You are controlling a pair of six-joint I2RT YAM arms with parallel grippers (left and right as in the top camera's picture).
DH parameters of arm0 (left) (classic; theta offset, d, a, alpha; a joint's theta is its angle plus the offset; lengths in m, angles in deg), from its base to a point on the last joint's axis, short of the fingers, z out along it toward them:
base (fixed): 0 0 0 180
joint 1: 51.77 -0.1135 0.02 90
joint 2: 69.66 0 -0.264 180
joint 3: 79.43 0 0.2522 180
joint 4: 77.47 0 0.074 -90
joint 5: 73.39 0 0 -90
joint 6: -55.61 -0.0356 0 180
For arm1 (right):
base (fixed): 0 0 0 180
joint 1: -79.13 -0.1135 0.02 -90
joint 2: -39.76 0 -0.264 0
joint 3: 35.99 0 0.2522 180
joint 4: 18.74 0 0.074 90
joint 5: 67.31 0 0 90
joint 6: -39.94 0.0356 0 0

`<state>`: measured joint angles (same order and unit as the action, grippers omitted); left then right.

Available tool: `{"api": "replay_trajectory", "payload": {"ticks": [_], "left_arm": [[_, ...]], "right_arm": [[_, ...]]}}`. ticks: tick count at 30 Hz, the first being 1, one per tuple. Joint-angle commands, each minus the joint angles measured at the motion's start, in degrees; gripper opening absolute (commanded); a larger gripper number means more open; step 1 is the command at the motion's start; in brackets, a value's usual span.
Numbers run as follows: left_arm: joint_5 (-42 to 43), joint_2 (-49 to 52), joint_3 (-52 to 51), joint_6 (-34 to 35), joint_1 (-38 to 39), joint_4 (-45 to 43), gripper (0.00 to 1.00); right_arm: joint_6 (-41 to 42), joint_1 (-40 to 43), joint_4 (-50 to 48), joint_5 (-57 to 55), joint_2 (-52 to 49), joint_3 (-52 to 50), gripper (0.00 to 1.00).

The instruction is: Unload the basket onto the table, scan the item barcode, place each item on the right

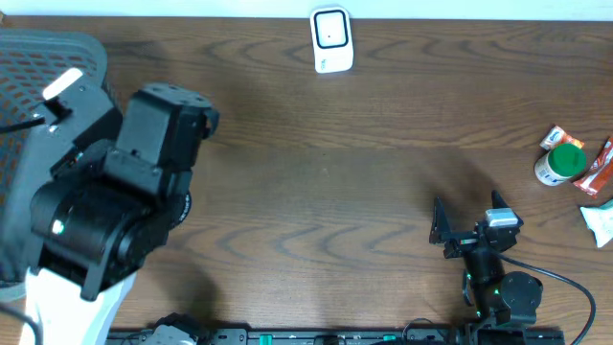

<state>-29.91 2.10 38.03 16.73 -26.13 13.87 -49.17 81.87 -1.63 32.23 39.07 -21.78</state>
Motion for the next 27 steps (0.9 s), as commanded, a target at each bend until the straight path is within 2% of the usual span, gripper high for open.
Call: {"api": "replay_trajectory", "payload": {"ticks": [1,5,11,14,18,27], "left_arm": [[1.14,-5.29,-5.46,0.2,-0.79,-7.93,0.98],[5.09,-11.93,-15.87,-2.82,-4.33,-20.52,0.98],[21.64,-25.11,-36.28,-20.33,-12.72,-44.22,0.98],[27.17,-32.06,-46.03,-25.16,-15.93,-52.48,0.98],[29.4,-40.59,-57.0,-26.03,-18.8,-58.29,0.98],[29.44,-54.66,-74.62,-28.13,-20.87,-63.67,0.98]], "right_arm": [[0.79,-0.7,0.24,-0.26,0.37,-0.13,0.99],[0.79,-0.7,0.24,-0.28,0.37,-0.13,0.99],[0.79,-0.7,0.24,-0.26,0.37,-0.13,0.99],[0.79,-0.7,0.24,-0.28,0.37,-0.13,0.99],[0.79,-0.7,0.24,-0.28,0.37,-0.13,0.99],[0.79,-0.7,0.24,-0.28,0.37,-0.13,0.99]]}}
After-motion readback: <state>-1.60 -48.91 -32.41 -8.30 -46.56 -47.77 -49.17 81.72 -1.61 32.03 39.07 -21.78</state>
